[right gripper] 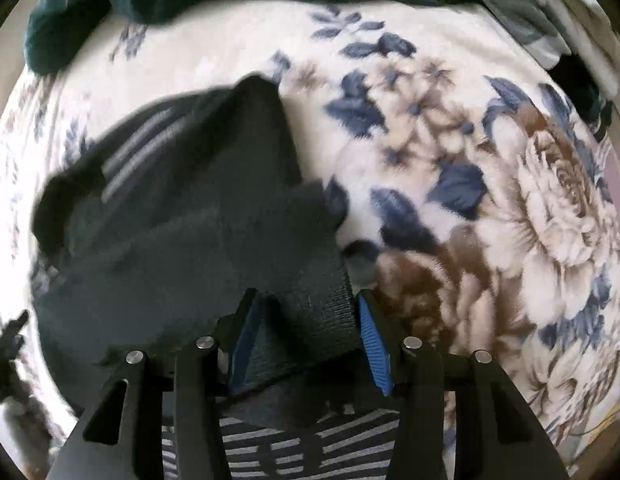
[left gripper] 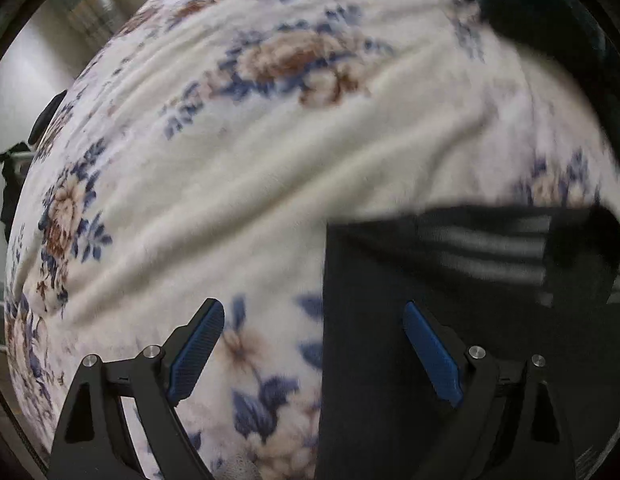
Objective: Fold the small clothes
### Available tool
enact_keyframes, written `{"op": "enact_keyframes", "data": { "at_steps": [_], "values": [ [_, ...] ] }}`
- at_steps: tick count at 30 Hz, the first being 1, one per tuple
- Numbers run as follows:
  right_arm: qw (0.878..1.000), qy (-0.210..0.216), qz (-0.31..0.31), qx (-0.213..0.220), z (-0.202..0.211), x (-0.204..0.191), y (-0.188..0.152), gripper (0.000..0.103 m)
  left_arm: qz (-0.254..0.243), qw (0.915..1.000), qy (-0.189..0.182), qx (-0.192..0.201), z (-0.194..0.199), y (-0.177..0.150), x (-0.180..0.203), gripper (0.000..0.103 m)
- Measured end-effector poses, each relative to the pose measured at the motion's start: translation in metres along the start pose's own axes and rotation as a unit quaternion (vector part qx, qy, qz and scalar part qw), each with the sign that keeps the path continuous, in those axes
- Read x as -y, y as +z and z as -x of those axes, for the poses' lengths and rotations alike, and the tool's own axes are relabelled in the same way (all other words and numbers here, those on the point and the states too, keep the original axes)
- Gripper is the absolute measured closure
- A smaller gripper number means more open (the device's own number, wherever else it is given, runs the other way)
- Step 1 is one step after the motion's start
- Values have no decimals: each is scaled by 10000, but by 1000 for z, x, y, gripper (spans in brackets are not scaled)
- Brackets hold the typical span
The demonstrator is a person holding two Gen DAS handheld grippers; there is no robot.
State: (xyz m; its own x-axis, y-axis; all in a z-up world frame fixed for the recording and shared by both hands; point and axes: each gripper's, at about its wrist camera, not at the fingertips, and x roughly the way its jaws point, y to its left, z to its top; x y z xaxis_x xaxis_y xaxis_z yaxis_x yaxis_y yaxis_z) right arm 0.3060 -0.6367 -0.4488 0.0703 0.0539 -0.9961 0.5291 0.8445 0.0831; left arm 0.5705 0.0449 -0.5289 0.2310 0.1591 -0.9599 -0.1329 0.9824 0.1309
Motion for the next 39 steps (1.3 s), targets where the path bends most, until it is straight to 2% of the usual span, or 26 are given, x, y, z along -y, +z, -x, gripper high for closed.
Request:
{"op": "enact_keyframes", "data": {
  "at_steps": [1, 3, 4, 6, 7, 8, 10, 12, 13, 14, 15, 16, 17, 18, 20, 23, 27, 33, 36, 39],
  "values": [
    [9998, -86, 38, 192, 3, -1, -4, 94, -17, 9999, 119, -73, -9, -1, 0, 10],
    [9984, -241, 158, 486, 13, -8, -9, 96, 207, 9996, 94, -153, -25, 0, -9, 10],
    [9972, -258, 202, 667, 21, -10, -12, 97, 391, 9991, 51, -179, -32, 4, -15, 5],
    [9938, -344, 320, 1004, 41, -15, -17, 97, 598, 9981, 35, -138, -39, 12, -24, 3],
    [9932, -383, 375, 1034, 44, -16, -19, 97, 635, 9979, 34, -140, -42, 16, -26, 3],
    [9938, -420, 448, 929, 45, -15, -18, 97, 665, 9977, 20, -151, -43, 20, -27, 3],
    [9962, -534, 550, 404, 28, -13, -14, 95, 586, 9982, 55, -114, -37, 25, -26, 3],
    [9978, -481, 443, 84, 15, -16, -10, 91, 422, 9991, 36, 19, -18, 21, -22, 3],
    [9980, -451, 429, 118, 19, -15, -11, 86, 356, 9993, 9, 127, -5, 16, -19, 3],
    [9976, -439, 492, 191, 25, -17, -12, 70, 289, 9993, -6, 218, 6, 9, -16, 3],
    [9967, -449, 623, 277, 34, -21, -14, 50, 176, 9993, 9, 345, 22, 0, -12, 3],
    [9956, -467, 740, 334, 42, -26, -18, 22, 107, 9991, 34, 419, 32, -8, -9, 3],
    [9950, -433, 832, 357, 47, -30, -21, 5, 45, 9988, 55, 488, 44, -17, -5, 3],
    [9939, -431, 949, 369, 54, -35, -27, 4, 5, 9986, 41, 525, 57, -26, -1, 3],
    [9904, -586, 1192, 388, 65, -45, -35, 4, -29, 9986, 1, 521, 79, -50, 6, 3],
    [9854, -592, 1508, 519, 83, -54, -47, 4, -65, 9985, -35, 539, 107, -81, 19, 3],
    [9846, -80, 1690, 449, 104, -46, -55, 4, -149, 9989, -112, 419, 145, -144, 60, 3],
    [9720, 481, 2297, -143, 118, -4, -55, 4, -111, 9976, -283, -625, 170, -268, 155, 3],
    [9608, 675, 2640, -514, 125, 25, -50, 4, -381, 9919, -413, -1143, 172, -326, 212, 3],
    [9508, 619, 2983, -561, 129, 55, -43, 4, -705, 9850, -580, -1465, 168, -376, 269, 3]
  ]
}}
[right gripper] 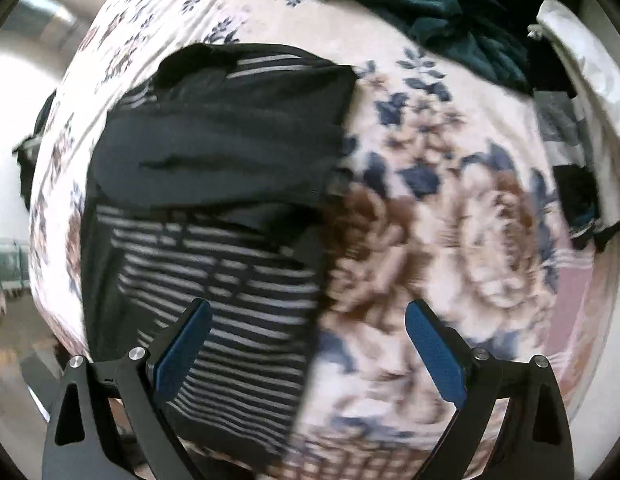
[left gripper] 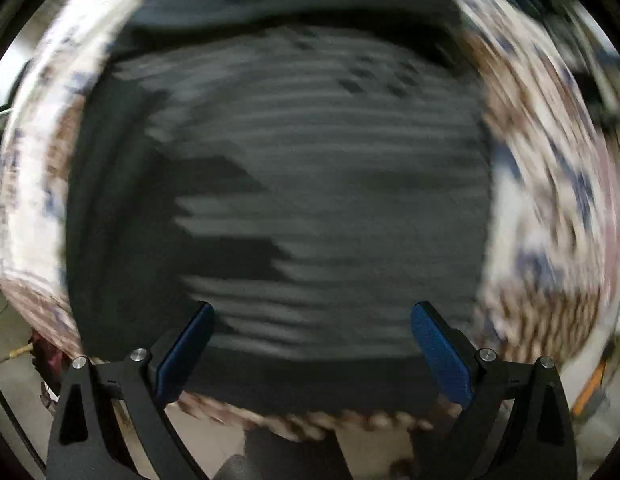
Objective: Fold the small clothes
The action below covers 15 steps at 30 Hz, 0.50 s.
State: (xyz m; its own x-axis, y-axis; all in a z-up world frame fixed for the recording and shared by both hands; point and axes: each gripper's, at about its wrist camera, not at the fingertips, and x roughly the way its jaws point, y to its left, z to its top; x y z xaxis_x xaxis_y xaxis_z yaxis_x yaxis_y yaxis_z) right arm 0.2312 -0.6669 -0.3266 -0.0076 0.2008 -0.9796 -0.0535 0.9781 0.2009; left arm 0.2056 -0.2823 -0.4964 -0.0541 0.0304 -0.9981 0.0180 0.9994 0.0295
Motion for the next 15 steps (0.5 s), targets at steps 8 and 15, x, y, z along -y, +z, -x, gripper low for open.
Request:
{"op": "enact_keyframes", "data": {
  "at_steps": [8, 15],
  "values": [
    [9995, 249, 8, -217, -23, 70, 12, 4, -797, 9965, 134, -197, -72, -27, 96, 5],
    [9866, 1448, -743, -148, -71, 102, 87, 12, -777, 9957, 89, 506, -75, -14, 103, 76]
  ]
}}
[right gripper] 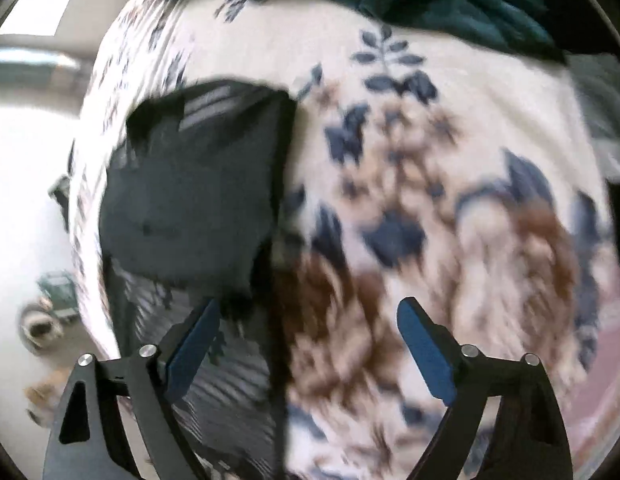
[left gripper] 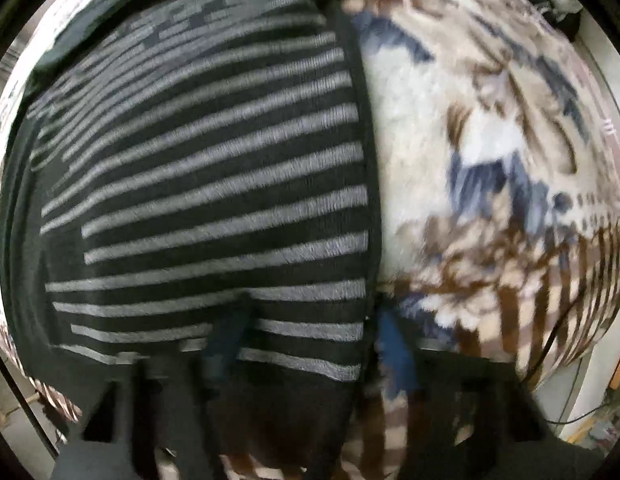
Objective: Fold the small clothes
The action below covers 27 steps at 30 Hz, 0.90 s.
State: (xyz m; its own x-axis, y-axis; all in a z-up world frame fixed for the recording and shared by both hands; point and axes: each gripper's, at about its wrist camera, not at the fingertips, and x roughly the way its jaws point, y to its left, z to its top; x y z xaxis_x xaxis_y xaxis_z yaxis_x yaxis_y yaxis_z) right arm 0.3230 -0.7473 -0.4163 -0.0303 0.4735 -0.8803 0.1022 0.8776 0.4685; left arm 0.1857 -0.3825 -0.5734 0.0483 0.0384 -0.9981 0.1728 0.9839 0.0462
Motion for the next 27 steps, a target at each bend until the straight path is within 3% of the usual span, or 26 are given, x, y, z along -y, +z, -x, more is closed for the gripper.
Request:
{"op": "enact_keyframes", "data": {
  "at_steps": [1, 7, 9, 10, 11, 14, 20, 27],
  "values": [
    [9999, 138, -58, 26, -8, 2, 15, 15, 32, 9999, 41, 111, 4, 1, -2, 98],
    [9969, 668, -344, -214, -63, 2, 86, 22, 458, 9982, -172, 345, 27, 5, -26, 99],
    [9953, 784, -488, -278, -82, 0, 99, 39, 619, 9970, -243, 392, 38, 5, -33, 99],
    [9952, 786, -500, -297, -88, -4, 104, 63, 671, 9965, -261, 417, 43, 6, -36, 99],
    [9966, 649, -448, -256, -91, -8, 107, 93, 746, 9958, -282, 454, 50, 5, -43, 99],
    [9990, 358, -168, -199, -85, -31, 113, 96, 1014, 9924, -343, 601, 75, 5, -65, 99],
    [9992, 270, 285, -92, -46, -87, 117, 97, 1670, 9817, -444, 795, 118, -8, -131, 99],
    [9937, 216, 1090, -163, -23, -193, 120, 97, 2632, 9591, -357, 975, 139, -29, -220, 99]
  ]
}}
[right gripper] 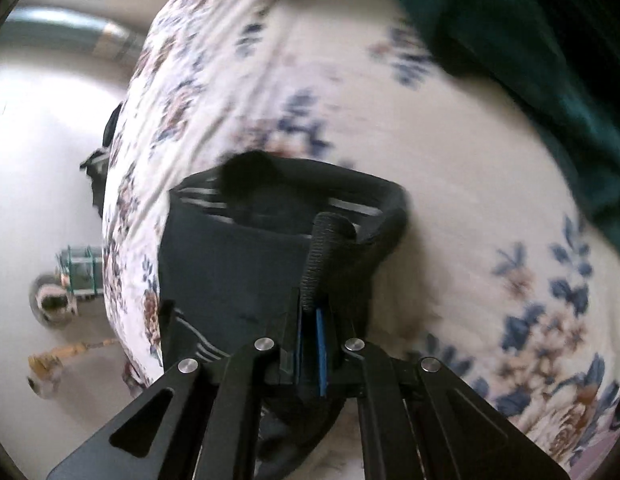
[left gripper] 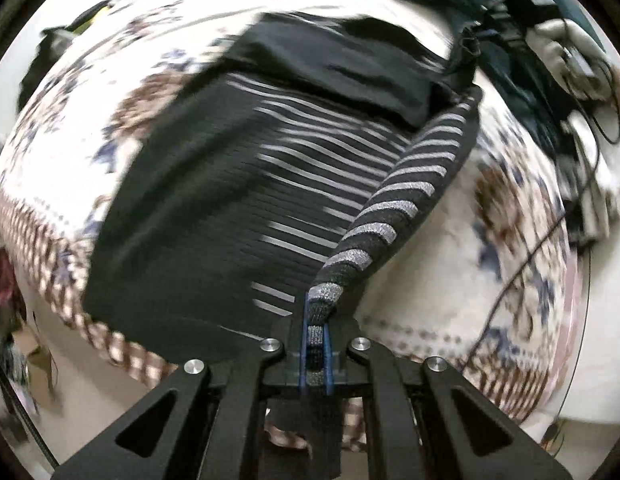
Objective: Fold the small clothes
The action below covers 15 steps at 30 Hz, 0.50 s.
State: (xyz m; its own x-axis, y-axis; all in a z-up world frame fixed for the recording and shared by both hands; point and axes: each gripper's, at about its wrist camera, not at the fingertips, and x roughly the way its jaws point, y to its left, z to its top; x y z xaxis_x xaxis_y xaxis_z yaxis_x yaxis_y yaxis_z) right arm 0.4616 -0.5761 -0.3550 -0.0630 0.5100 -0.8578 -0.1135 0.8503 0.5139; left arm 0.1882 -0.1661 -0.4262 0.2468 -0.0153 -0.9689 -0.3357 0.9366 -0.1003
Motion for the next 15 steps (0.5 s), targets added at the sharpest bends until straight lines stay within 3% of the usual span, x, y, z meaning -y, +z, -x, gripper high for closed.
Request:
{"op": "enact_keyframes", "data": {
  "at_steps": [5, 8, 15],
  "values": [
    [9992, -167, 360, 8, -21, -79, 20, 97, 585, 9982, -74, 57, -8, 7, -60, 99],
    [9989, -270, 371, 19, -45, -122, 33, 97, 872, 9957, -309, -56, -19, 12, -94, 99],
    [9954, -753, 565, -155, -131, -224, 59, 97, 1133, 9915, -619, -152, -26, 23, -163, 99]
  ]
}}
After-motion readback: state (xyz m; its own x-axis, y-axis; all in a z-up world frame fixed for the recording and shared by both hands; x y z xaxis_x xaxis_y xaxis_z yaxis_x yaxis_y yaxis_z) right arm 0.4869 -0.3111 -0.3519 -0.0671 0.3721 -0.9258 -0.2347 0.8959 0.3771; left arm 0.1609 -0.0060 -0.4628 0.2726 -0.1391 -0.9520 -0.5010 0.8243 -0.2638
